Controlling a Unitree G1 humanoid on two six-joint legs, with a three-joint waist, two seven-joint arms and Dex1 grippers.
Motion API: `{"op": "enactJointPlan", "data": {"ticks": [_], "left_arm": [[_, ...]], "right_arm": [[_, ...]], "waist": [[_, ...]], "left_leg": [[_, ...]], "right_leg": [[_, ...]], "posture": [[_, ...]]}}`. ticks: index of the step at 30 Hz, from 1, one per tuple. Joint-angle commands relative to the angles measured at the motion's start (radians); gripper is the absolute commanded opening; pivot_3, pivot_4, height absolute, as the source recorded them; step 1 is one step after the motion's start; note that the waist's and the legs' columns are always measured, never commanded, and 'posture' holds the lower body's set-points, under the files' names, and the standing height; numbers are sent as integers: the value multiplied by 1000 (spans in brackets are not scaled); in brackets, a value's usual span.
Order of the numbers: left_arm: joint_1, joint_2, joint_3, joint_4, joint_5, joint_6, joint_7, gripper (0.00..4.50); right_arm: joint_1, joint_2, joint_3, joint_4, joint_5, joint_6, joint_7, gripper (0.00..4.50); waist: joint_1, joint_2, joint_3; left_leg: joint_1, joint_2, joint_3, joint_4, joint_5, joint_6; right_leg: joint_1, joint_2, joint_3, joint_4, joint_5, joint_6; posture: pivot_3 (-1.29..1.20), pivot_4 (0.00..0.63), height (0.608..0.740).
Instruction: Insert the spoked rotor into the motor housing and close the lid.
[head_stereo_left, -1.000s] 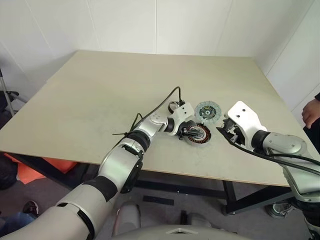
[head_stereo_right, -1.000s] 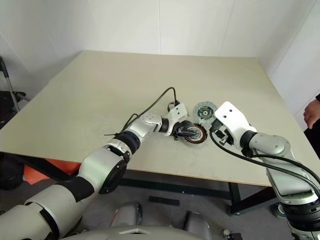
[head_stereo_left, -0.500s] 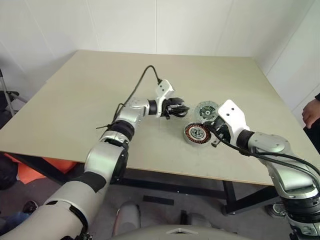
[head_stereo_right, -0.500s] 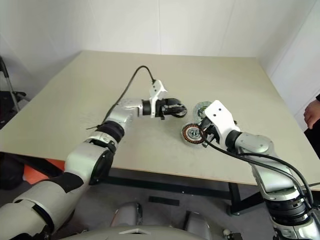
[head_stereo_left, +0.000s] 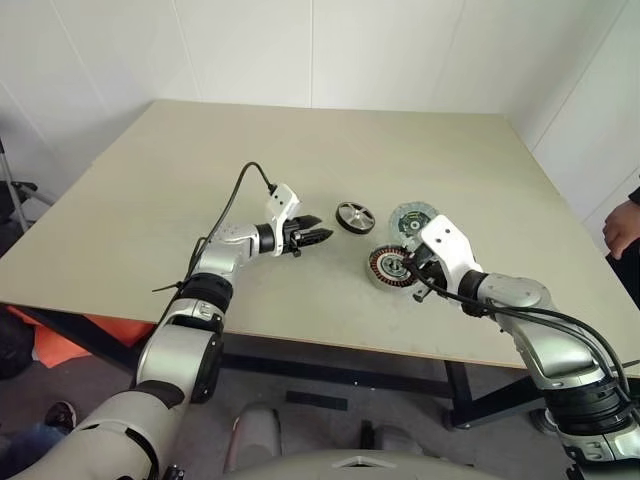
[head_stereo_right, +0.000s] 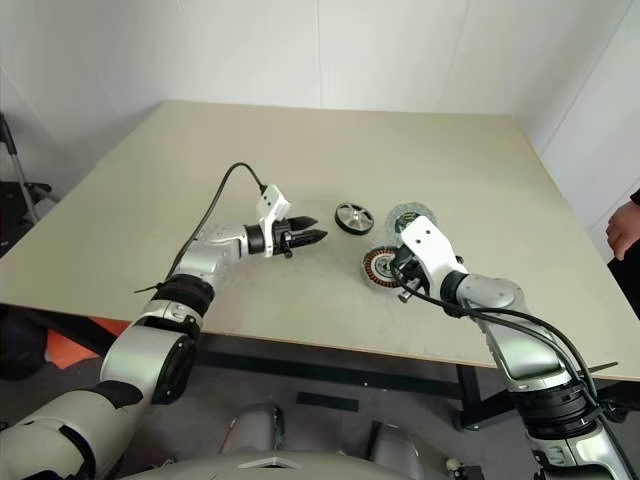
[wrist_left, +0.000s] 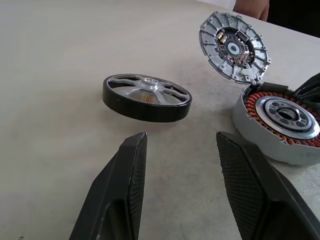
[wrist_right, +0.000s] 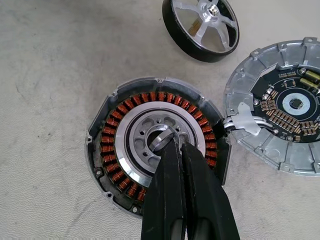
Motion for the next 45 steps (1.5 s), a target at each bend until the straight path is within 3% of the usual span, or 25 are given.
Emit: {"op": "enactJointPlan", "data": {"ticks": [1, 18, 34, 45], "left_arm": [[-7, 7, -4, -73, -17, 14, 17, 2335], [-13, 18, -17, -64, -18, 11, 45, 2335], [-2, 15, -26, -63, -13, 2, 54, 2335], [0, 22, -28, -56, -12, -1, 64, 2335]], "right_arm": [[-37, 15, 4, 18, -10, -38, -3, 45], [-49, 72, 63, 120, -45, -69, -17, 45], [-133, 33, 44, 53, -59, -55, 6, 45], [-80, 101, 71, 123, -37, -43, 19, 45]], "waist": [[-1, 0, 0], [-9, 0, 0], [-23, 0, 0], [-23, 0, 0]], "left_leg": [[0, 0, 0, 0, 0, 0], [1, 0, 0, 0, 0, 0], [-1, 0, 0, -1, 0, 0], [-1, 0, 0, -1, 0, 0]], "right_leg": [[0, 0, 0, 0, 0, 0], [0, 0, 0, 0, 0, 0], [-1, 0, 0, 0, 0, 0], [-1, 0, 0, 0, 0, 0]], "posture": [[0, 0, 740], [0, 0, 740], [0, 0, 740], [0, 0, 740]]}}
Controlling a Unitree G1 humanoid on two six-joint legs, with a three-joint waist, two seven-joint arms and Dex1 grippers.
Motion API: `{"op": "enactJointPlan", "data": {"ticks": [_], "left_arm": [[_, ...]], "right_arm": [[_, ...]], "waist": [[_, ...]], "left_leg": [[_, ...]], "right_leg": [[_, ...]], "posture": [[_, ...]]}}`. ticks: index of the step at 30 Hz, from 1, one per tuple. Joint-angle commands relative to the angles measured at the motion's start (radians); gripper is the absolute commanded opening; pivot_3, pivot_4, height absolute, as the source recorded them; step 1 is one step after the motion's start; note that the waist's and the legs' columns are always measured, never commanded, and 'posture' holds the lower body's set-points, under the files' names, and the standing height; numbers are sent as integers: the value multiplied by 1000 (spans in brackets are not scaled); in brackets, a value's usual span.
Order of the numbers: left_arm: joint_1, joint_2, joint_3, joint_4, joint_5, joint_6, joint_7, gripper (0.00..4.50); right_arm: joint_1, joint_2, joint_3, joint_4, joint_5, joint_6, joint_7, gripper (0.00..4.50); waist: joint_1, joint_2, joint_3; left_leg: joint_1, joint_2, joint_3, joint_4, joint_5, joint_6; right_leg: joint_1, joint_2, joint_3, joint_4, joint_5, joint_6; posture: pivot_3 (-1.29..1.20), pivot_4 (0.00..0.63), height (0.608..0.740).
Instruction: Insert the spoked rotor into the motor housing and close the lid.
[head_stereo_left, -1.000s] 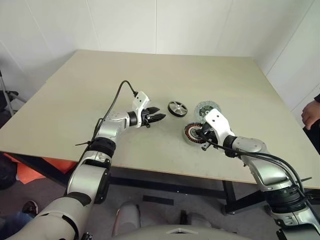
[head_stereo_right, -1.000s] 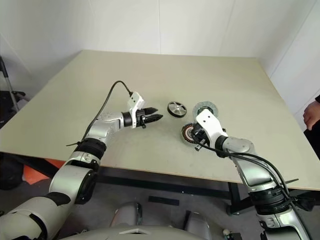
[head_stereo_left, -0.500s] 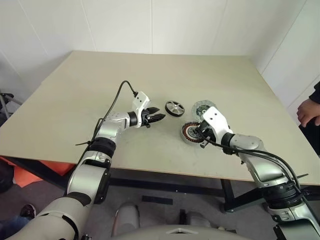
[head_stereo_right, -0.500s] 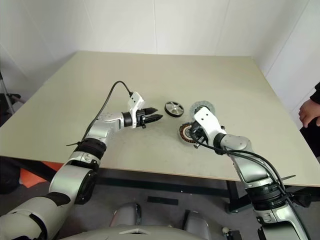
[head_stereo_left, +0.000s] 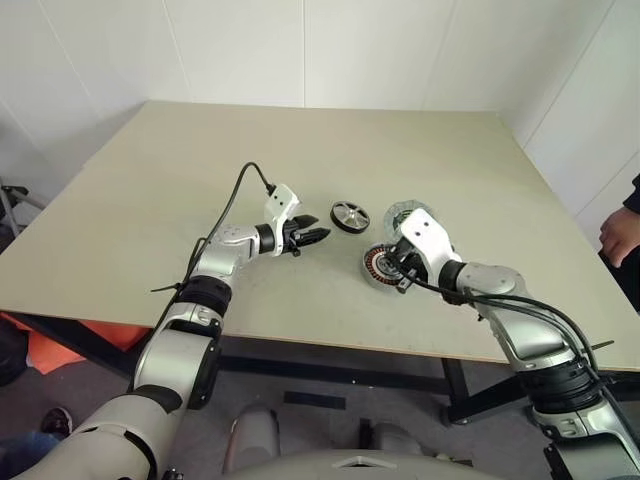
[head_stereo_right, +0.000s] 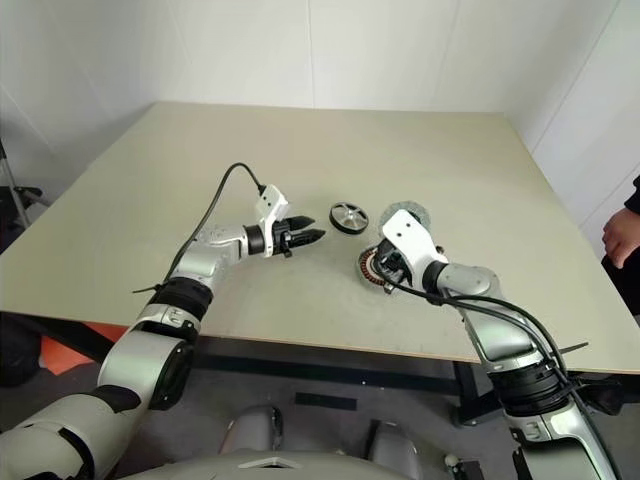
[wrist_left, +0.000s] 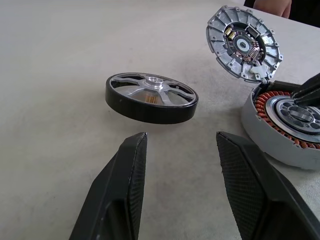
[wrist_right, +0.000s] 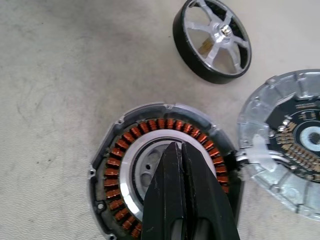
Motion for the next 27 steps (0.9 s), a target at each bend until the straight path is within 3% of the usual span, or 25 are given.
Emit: {"op": "enactJointPlan", "data": {"ticks": [1, 9, 27], "left_arm": [[-15, 9, 2, -13, -9, -19, 3, 2335], [-12, 17, 6, -3, -9, -23, 12, 2335], [-16, 17, 1, 18, -7, -31, 22, 2335]], "right_arm": [[12, 36, 1, 50, 15, -4, -5, 45], [-7, 34, -19, 83, -10, -21, -29, 45], [-59, -10, -35, -38, 1, 7, -17, 45]], "waist": [[0, 0, 0], [-2, -1, -1], [-1, -1, 0]], "left_leg": [[0, 0, 0, 0, 0, 0], [7, 0, 0, 0, 0, 0], [0, 0, 0, -1, 0, 0]], "right_leg": [[0, 0, 0, 0, 0, 0], [7, 0, 1, 0, 0, 1], [0, 0, 0, 0, 0, 1]], "posture": [[0, 0, 740], [0, 0, 740], [0, 0, 740]]}}
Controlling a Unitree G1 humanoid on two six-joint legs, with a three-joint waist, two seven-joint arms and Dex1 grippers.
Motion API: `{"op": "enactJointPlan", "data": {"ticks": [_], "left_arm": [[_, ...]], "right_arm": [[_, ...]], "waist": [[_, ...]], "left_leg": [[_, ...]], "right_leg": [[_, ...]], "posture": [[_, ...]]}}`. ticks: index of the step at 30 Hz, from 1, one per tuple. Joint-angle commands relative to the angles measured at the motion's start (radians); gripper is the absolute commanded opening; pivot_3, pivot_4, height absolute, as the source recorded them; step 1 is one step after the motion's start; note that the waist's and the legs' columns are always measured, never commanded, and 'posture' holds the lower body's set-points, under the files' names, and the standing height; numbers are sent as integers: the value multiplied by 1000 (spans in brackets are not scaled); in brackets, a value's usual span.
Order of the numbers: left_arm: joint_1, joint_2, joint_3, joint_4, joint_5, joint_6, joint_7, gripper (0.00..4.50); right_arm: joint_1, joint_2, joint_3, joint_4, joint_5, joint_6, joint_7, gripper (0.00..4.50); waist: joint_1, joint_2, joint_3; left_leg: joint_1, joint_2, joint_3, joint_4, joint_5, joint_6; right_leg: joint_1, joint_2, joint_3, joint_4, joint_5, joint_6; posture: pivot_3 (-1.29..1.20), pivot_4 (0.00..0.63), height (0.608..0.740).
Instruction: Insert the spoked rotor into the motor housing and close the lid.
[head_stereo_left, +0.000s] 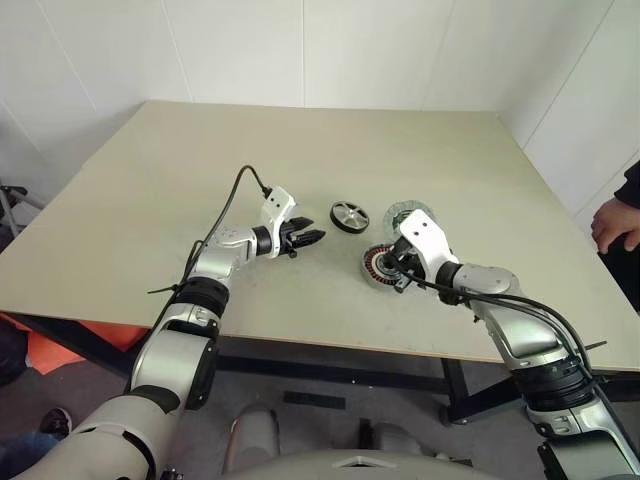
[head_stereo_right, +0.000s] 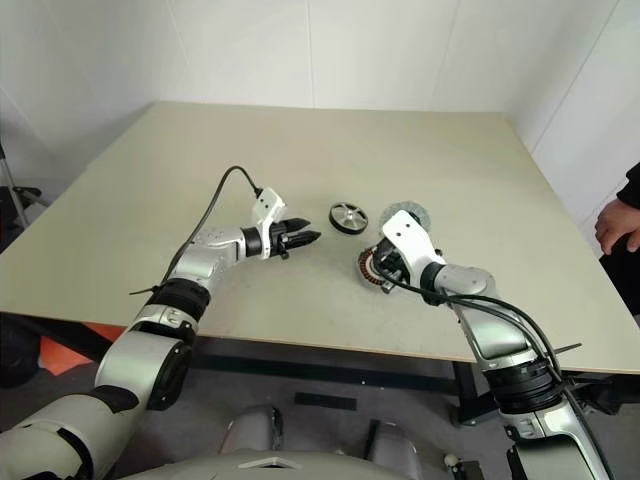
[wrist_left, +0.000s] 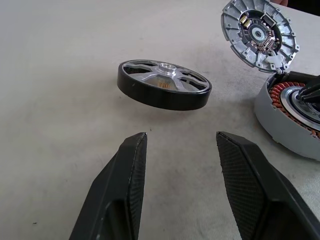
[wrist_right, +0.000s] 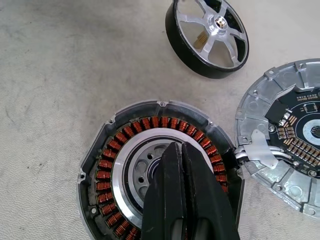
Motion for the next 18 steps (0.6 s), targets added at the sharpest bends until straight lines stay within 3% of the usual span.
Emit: {"op": "enactJointPlan", "data": {"ticks": [1, 9, 18], "left_arm": [[-19, 6, 3, -8, -7, -26, 1, 2335], [-23, 5, 1, 9, -6, -35, -2, 2335], [-23, 4, 1, 14, -6, -42, 0, 2335]], "right_arm": [[-34, -15, -25, -66, -1, 0, -2, 45], [-39, -22, -37, -95, 5, 20, -9, 45], [30, 17, -3, 41, -5, -17, -11, 45]], "waist": [[0, 0, 0], [0, 0, 0], [0, 0, 0]], "left_leg": [[0, 0, 0, 0, 0, 0], [0, 0, 0, 0, 0, 0], [0, 0, 0, 0, 0, 0]], "right_leg": [[0, 0, 0, 0, 0, 0], [0, 0, 0, 0, 0, 0], [0, 0, 0, 0, 0, 0]], "posture": [[0, 0, 740], [0, 0, 740], [0, 0, 740]]}}
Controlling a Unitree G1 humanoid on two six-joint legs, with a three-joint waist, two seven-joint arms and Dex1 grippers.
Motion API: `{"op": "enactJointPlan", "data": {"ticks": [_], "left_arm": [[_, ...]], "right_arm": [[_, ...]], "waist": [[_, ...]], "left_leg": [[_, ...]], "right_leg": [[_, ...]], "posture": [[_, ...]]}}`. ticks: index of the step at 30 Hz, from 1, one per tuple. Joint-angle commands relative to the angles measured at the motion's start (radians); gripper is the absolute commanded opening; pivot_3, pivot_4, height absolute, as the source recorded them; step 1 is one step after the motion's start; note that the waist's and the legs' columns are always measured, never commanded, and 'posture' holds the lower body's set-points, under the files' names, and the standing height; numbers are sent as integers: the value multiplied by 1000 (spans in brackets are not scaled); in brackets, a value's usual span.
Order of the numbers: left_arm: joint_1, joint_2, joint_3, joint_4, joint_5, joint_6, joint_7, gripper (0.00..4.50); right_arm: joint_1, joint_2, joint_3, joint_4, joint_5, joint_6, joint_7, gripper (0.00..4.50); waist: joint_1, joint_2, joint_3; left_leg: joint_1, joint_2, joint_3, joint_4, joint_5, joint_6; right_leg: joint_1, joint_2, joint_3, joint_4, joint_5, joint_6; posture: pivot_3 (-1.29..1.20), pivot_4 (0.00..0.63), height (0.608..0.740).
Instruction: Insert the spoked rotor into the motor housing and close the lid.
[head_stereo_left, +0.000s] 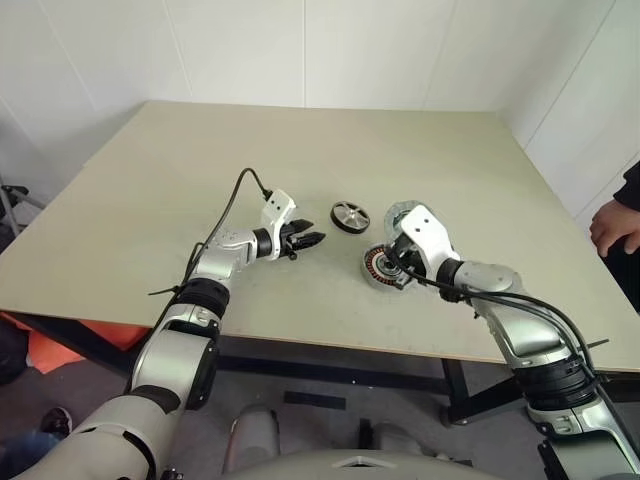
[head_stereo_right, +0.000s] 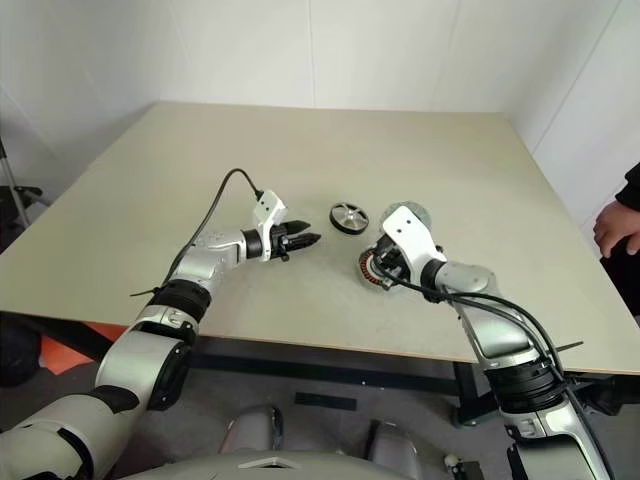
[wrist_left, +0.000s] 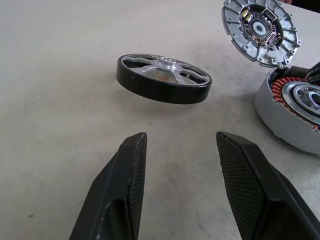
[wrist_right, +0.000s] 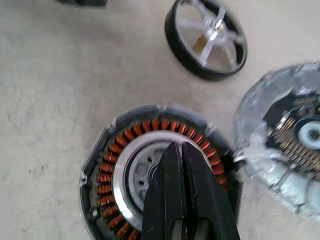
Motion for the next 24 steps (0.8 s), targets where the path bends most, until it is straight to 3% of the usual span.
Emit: {"op": "enactJointPlan", "data": {"ticks": [1, 24], "left_arm": [[-23, 3, 5, -14, -7, -25, 1, 2335], [-29, 5, 4, -11, -6, -26, 1, 2335]], "right_arm": [[10, 1, 10, 38, -15, -17, -4, 45], [-45, -27, -30, -83, 3, 33, -3, 45]], "waist": [[0, 0, 0], [0, 0, 0]], "left_leg": [[1, 0, 0, 0, 0, 0], [0, 0, 0, 0, 0, 0]], "right_leg": [[1, 0, 0, 0, 0, 0], [0, 0, 0, 0, 0, 0]], "posture": [[0, 0, 740], [0, 0, 740]]}}
